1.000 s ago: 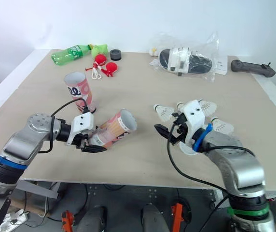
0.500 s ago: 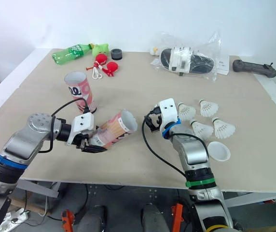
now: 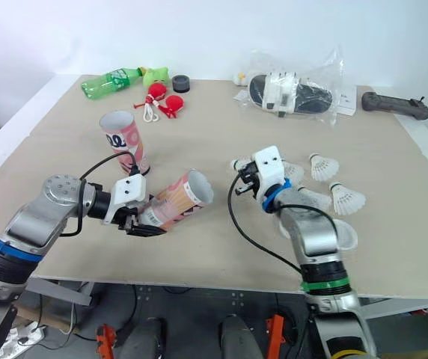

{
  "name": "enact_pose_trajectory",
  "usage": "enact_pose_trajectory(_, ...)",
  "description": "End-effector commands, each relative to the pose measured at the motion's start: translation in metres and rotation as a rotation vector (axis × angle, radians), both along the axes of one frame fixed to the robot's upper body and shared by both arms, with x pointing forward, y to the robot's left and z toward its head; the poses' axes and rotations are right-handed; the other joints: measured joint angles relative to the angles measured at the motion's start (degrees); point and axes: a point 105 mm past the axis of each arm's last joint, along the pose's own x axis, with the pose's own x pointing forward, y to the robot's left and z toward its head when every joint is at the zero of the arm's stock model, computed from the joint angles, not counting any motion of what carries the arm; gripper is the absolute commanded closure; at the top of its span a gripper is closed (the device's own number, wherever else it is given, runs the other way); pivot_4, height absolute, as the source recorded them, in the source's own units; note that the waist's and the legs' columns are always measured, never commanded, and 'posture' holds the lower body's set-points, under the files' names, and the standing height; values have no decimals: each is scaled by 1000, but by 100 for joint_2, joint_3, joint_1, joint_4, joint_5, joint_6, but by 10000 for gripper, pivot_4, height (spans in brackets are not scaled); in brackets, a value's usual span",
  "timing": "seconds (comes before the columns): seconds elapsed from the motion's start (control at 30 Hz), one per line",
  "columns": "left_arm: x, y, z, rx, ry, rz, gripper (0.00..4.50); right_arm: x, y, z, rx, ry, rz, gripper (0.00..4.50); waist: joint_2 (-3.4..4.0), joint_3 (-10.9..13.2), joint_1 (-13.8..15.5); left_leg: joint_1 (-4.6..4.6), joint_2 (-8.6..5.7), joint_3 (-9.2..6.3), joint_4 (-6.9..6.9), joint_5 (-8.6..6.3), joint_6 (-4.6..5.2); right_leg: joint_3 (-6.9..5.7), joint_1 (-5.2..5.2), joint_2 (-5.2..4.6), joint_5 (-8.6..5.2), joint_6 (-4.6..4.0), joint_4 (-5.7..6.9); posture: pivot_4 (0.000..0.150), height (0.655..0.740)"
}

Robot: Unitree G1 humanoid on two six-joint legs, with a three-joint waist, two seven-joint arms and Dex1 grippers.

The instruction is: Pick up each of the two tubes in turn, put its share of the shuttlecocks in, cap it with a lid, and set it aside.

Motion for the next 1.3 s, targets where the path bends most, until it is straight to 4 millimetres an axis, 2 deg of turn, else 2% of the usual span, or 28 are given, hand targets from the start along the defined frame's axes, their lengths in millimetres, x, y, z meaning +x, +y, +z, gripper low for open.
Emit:
enact_pose_trajectory(0.03, -1, 2, -7, 24, 15, 10, 9611, -46, 5, 65, -98, -130, 388, 44619, 22, 14, 18, -6, -2, 0, 2, 0, 0, 1, -2, -3, -1, 2, -1, 1500, 7400)
enact_pose_trajectory(0.1, -1, 3, -8, 27, 17, 10, 9611, -66, 2, 82, -182, -105, 542, 44619, 31, 19, 13, -5, -6, 2, 2, 0, 0, 2, 0, -8, -3, 6, -3, 1500, 7400)
enact_pose_trajectory(0.17, -1, 3, -8, 30, 18, 12, 9611, -81, 2, 87, -245, -66, 648, 44619, 27, 17, 12, 2, -6, 3, -2, 0, 0, 2, 2, -7, -5, 3, -4, 1500, 7400)
enact_pose_trajectory(0.3, -1, 4, -8, 33, 21, 14, 9611, -92, 13, 88, -324, -37, 760, 44619, 21, 13, 3, 29, -1, 3, -25, 0, 0, 0, 12, -4, -27, -36, -3, 1500, 7400)
enact_pose_trajectory(0.57, -1, 3, -7, 35, 17, 11, 9611, -79, 37, 59, -447, -25, 796, 44619, 21, 14, 11, 18, -3, 8, -24, 0, 0, 1, 2, -7, -18, -13, -3, 1500, 7400)
enact_pose_trajectory(0.77, -1, 2, -7, 35, 16, 10, 9611, -78, 50, 59, -412, -55, 806, 44619, 21, 14, 12, 14, -3, 8, -25, 0, 0, 1, 0, -7, -19, -7, -3, 1500, 7400)
enact_pose_trajectory(0.9, -1, 2, -6, 34, 16, 8, 9611, -78, 53, 60, -394, -59, 798, 31821, 21, 14, 13, 15, -4, 6, -24, 0, 0, 0, 1, -7, -19, -7, -2, 1500, 7400)
enact_pose_trajectory(1.0, -1, 1, -6, 36, 16, 5, 9611, -77, 52, 63, -361, -66, 770, 16414, 21, 14, 13, 15, -3, 6, -24, 0, 0, 0, 1, -7, -19, -8, -3, 1500, 7400)
enact_pose_trajectory(1.03, -1, 1, -6, 36, 17, 3, 9611, -78, 52, 63, -353, -66, 766, 13223, 21, 14, 14, 15, -3, 6, -25, 0, 0, 0, 1, -7, -19, -8, -2, 1500, 7400)
enact_pose_trajectory(1.07, -1, 1, -6, 37, 17, 2, 9611, -78, 51, 64, -340, -68, 755, 7449, 21, 14, 15, 14, -3, 6, -25, 0, 0, 0, 1, -7, -19, -8, -2, 1500, 7400)
enact_pose_trajectory(1.13, -1, 1, -6, 39, 17, -1, 9611, -76, 42, 72, -278, -82, 680, 973, 20, 14, 19, 14, -3, 6, -25, 0, 0, 0, 1, -7, -19, -8, -3, 1500, 7400)
enact_pose_trajectory(1.2, -1, 1, -6, 39, 16, 0, 9611, -72, 26, 80, -231, -93, 569, 973, 20, 14, 34, 11, -3, 3, -26, 0, 0, -3, 2, -8, -21, -7, -3, 1500, 7400)
enact_pose_trajectory(1.3, 0, 2, -6, 37, 17, 3, 9611, -57, -17, 78, -198, -109, 266, 973, 17, 12, 44, 5, -4, 1, -25, 0, 0, -5, 1, -8, -21, -6, -3, 1500, 7400)
